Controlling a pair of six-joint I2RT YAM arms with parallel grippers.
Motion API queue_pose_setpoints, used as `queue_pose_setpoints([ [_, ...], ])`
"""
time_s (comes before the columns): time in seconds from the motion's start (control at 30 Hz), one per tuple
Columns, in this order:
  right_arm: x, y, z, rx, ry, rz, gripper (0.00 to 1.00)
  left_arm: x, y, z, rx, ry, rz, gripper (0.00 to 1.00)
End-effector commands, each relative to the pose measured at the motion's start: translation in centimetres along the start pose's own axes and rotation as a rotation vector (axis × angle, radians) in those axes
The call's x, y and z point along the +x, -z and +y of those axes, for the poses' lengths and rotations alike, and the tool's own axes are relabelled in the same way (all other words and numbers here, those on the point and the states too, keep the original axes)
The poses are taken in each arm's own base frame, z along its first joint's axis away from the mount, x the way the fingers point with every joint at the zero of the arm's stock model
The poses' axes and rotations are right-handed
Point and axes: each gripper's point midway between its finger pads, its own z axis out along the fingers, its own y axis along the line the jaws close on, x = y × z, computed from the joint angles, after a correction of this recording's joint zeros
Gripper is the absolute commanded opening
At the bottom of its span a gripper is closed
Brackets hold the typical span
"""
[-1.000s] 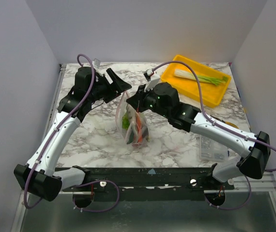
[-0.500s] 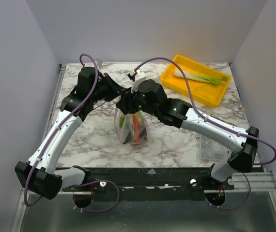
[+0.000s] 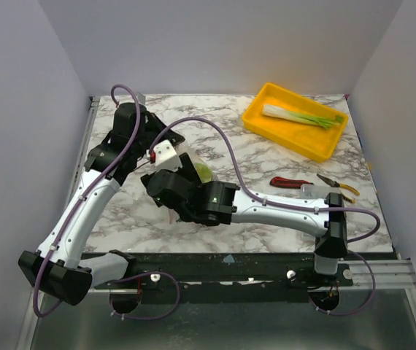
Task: Place the food in the zip-top bag and seal the zipper
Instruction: Adjust the zipper food storage bag at the center of the board.
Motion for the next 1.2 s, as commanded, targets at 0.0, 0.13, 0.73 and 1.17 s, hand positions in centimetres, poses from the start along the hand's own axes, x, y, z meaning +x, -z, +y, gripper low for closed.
queue_pose_setpoints([
  [0.0,0.1,-0.6,-4.7,0.316,0.136,-0.054,0.81,-1.3,2.0,-1.0,0.011,0.044,-0.072,0.0],
  [0.13,-0.1,-0.9,-5.2,0.362,0.167,-0.089,0.75,-1.1,2.2,-0.6,0.003,0.099,-0.084,0.0],
  [0.73,-1.0,-2.0,-8.9,-0.194,0.251,-0.054,0.0,-3.0,5.9,-0.6,0.121,-0.211,-0.197,0.61],
  [1.17,0.2,2.2,-11.3,-0.763,0.114,-0.003,0.0,2.5,8.1,-2.8,0.758,-0.718,-0.275,0.99],
])
